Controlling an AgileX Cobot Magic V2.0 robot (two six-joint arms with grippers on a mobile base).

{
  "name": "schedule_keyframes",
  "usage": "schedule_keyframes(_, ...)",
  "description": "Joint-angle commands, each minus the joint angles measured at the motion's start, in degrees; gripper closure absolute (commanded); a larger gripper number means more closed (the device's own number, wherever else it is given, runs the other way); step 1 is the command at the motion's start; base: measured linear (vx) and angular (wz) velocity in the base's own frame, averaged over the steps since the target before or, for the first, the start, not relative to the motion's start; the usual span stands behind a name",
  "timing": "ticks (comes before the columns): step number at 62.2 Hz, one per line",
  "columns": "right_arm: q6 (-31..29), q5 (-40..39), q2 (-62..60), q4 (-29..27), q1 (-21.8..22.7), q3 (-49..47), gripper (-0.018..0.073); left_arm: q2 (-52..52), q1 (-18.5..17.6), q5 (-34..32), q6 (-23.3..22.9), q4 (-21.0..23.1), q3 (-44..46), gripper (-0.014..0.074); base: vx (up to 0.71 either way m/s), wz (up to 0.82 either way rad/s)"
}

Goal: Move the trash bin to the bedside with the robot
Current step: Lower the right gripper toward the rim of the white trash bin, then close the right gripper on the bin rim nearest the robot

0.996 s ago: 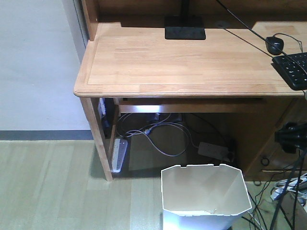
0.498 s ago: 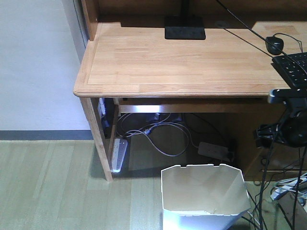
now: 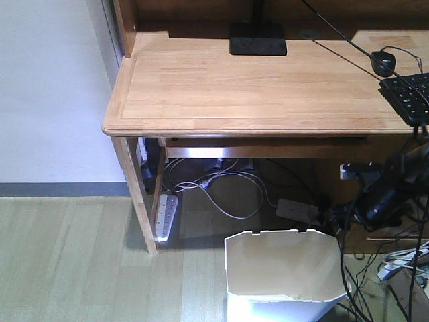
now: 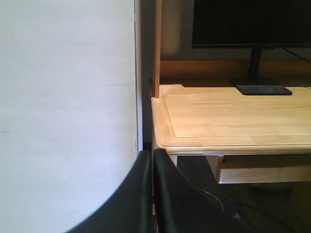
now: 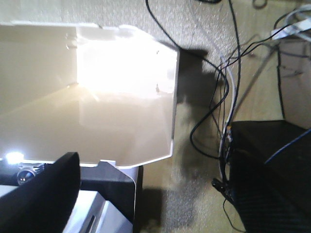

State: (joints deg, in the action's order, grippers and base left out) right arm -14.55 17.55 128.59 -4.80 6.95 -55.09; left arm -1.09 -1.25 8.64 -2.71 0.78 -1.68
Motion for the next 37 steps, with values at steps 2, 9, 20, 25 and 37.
schedule_keyframes(2,-1.0,-1.9,3.2,0.1,0.4,-2.5,-0.0034,-0.6,-0.3,-4.5,-0.5,0.2,-1.6,0.0602,0.0,0.0)
schedule_keyframes(9,-1.0,-3.0,7.7,0.1,0.4,-4.1,-0.0034,-0.6,-0.3,-4.5,-0.5,0.2,-1.6,0.0602,0.0,0.0)
schedule_keyframes(20,-1.0,-3.4,13.8,0.1,0.6,-7.1,-0.0034,-0.6,-0.3,-4.5,-0.5,0.2,-1.6,0.0602,0.0,0.0)
schedule_keyframes(25,-1.0,-3.8,15.7,-0.3,1.4,-7.9,-0.0034,-0.6,-0.3,-4.5,-0.5,0.2,-1.6,0.0602,0.0,0.0)
schedule_keyframes(37,-2.1,-4.7,19.0,-0.3,4.6,-9.8,-0.0034,-0.6,-0.3,-4.5,-0.5,0.2,-1.6,0.0602,0.0,0.0)
